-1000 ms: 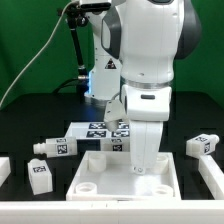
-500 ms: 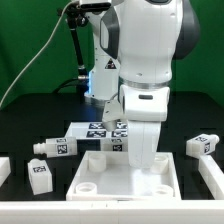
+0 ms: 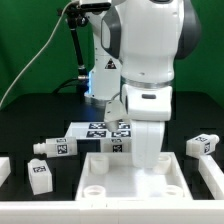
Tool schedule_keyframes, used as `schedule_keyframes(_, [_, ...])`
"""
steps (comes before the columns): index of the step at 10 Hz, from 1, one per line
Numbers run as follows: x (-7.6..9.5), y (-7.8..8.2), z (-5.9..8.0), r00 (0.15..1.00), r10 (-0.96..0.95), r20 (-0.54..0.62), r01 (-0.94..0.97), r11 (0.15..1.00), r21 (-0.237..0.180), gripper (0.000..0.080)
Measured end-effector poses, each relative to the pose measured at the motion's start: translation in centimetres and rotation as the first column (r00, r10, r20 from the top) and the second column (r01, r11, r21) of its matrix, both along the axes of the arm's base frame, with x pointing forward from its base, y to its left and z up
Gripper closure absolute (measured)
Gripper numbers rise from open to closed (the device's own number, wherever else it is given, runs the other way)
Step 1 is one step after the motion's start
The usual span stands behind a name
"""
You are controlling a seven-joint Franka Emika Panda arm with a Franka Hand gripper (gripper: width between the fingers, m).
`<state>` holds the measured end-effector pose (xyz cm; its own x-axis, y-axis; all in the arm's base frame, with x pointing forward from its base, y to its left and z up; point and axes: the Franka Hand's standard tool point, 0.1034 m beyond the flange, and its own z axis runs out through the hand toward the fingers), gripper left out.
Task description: Assemble one leg
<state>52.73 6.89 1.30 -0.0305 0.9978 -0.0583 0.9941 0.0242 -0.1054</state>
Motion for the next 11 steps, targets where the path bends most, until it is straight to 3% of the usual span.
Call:
schedule_keyframes(6, [0.0, 3.7, 0.3, 1.0, -0.001, -0.005, 0.001, 1.0, 0.011, 0.0742])
schedule_keyframes(9, [0.1, 4.2, 0.8, 1.0, -0.013, -0.003, 0.013, 1.0, 0.007, 0.0742])
schedule_keyframes(11, [0.1, 4.6, 2.2, 0.999, -0.05, 0.021, 0.05, 0.999, 0.004, 0.0346])
